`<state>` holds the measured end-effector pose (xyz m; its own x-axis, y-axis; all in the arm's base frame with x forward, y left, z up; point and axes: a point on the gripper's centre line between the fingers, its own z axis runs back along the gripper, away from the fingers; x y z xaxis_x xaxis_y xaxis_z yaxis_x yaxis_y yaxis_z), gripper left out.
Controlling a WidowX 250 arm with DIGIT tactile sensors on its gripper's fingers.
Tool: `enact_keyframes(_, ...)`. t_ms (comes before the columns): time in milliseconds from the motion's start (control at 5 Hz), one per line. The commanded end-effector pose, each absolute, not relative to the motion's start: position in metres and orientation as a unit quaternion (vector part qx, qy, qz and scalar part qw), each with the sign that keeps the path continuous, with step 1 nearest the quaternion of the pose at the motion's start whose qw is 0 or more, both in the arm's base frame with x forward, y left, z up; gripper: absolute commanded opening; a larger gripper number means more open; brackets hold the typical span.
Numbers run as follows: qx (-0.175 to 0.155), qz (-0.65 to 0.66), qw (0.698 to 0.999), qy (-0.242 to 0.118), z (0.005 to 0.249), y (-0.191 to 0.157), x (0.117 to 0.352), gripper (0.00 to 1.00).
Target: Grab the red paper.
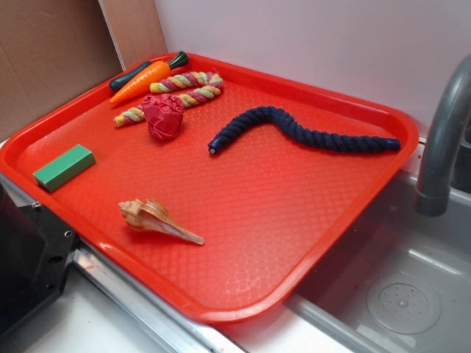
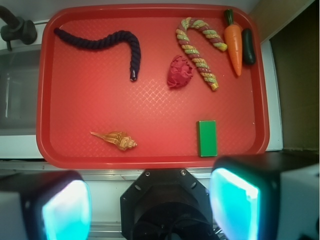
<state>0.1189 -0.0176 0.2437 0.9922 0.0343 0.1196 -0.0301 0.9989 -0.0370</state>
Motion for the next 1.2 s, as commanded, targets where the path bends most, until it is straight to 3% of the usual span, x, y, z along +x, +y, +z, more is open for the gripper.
enact_keyframes(0,-0.018,0.016,0.998,-0.060,0.244,-0.018,0.119,1.00)
enact_keyframes(200,0.052,0.118,0.989,-0.069,0.194,0.003,0.147,1.00)
enact_keyframes(400,0.080,0.178,0.971,-0.135,0.149,0.013,0.187,1.00)
enact_keyframes(600,0.089,0.211,0.961,-0.153,0.113,0.028,0.201,1.00)
enact_keyframes(800,0.007,0.160,0.975,-0.157,0.075,0.036,0.227,1.00)
enact_keyframes(1000,0.006,0.148,0.980,-0.134,0.049,0.033,0.245,1.00)
